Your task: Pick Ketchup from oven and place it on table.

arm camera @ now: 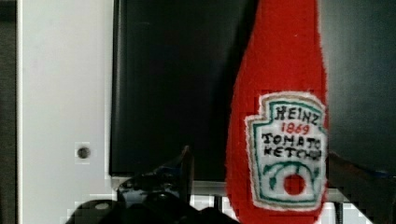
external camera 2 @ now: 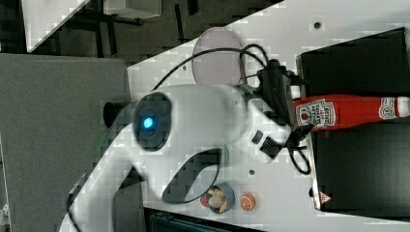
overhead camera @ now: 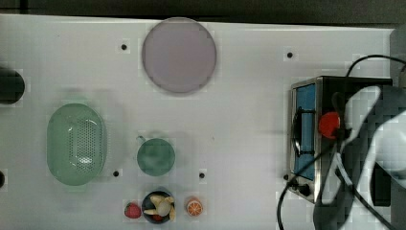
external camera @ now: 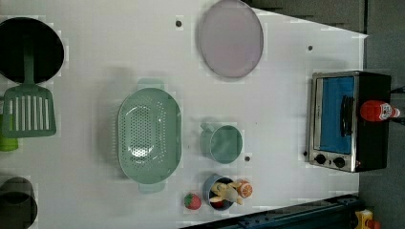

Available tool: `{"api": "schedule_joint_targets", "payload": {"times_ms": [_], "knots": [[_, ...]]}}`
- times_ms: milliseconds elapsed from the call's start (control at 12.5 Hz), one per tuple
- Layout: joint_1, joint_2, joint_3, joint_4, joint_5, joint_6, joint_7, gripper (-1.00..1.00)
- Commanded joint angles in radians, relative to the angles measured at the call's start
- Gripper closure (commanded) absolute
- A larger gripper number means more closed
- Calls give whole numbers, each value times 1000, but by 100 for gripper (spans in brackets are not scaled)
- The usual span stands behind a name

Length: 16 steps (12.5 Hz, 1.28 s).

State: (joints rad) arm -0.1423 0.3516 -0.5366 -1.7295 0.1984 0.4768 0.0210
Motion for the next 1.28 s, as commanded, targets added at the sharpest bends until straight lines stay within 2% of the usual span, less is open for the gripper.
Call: {"api": "schedule_joint_targets", "payload": {"times_ms": [80, 480, 560, 720, 800, 1120, 1280], "knots": [[-11, 31, -27, 16, 10, 2, 15, -100], [-16, 54, -22, -14, 34, 10, 15, -100], [-16, 54, -22, -19, 34, 28, 15, -92], [-16, 55, -18, -30, 34, 53, 14, -43], [-16, 54, -18, -32, 34, 56, 14, -26], [2, 8, -18, 11, 28, 40, 5, -26], [31, -46, -18, 35, 9, 8, -43, -26]]}}
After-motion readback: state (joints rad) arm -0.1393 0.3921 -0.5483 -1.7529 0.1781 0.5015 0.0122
